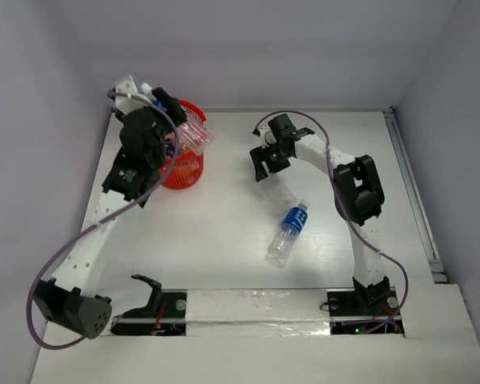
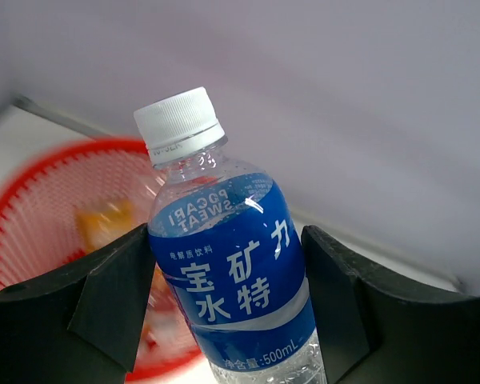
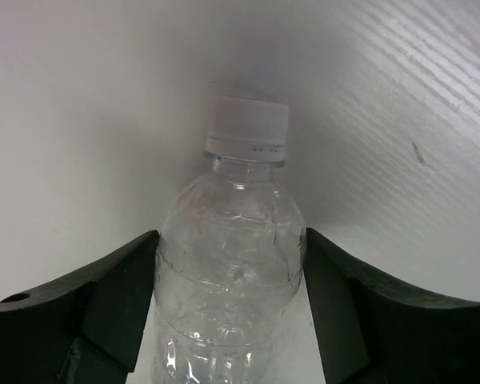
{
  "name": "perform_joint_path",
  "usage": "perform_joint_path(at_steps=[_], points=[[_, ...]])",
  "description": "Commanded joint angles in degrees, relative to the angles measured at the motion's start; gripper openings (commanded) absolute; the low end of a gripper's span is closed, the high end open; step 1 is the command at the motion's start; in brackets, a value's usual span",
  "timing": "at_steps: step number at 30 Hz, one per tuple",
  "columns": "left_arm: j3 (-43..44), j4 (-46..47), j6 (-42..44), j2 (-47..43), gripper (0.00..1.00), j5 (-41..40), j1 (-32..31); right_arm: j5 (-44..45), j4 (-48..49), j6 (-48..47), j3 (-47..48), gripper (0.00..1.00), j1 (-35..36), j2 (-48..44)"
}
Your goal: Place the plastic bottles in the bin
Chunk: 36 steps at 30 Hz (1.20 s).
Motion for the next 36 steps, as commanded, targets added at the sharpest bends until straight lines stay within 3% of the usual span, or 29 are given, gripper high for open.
perform_joint_path(at_steps=[1,6,15,20,26,29,36], points=[[7.5,-6.2,5.7,4.9,0.52,-1.0,6.5,-0.7,6.9,3.1,0.3,0.74,0.5,-4.7],[14.2,-5.9,16.5,10.7,0.52,-12.9,10.0,-3.5,14.7,7.5,-4.1,0.69,0.5,-10.6],[8.6,9.2,29.1,17.4,0.53,-28.0,10.5,-10.9,31.4,17.3,-13.0,0.68,1.0,-23.2],[8.1,15.9,34.3,21.2,0.54,-31.2,10.5,-12.1,39.9,20.5,-16.1,0.68,4.4,-27.2],[6.5,15.4,29.8,24.3,0.54,-28.2,9.9,-14.0,47.6,24.3,-17.3,0.68,7.1,-30.6],[5.7,16.8,30.7,25.5,0.59,-28.7,8.6,-14.3,53.0,27.1,-17.3,0.68,7.7,-32.0],[3.7,17.6,29.0,25.5,0.86,-27.2,8.1,-12.6,66.0,37.9,-10.6,0.69,7.7,-27.4]])
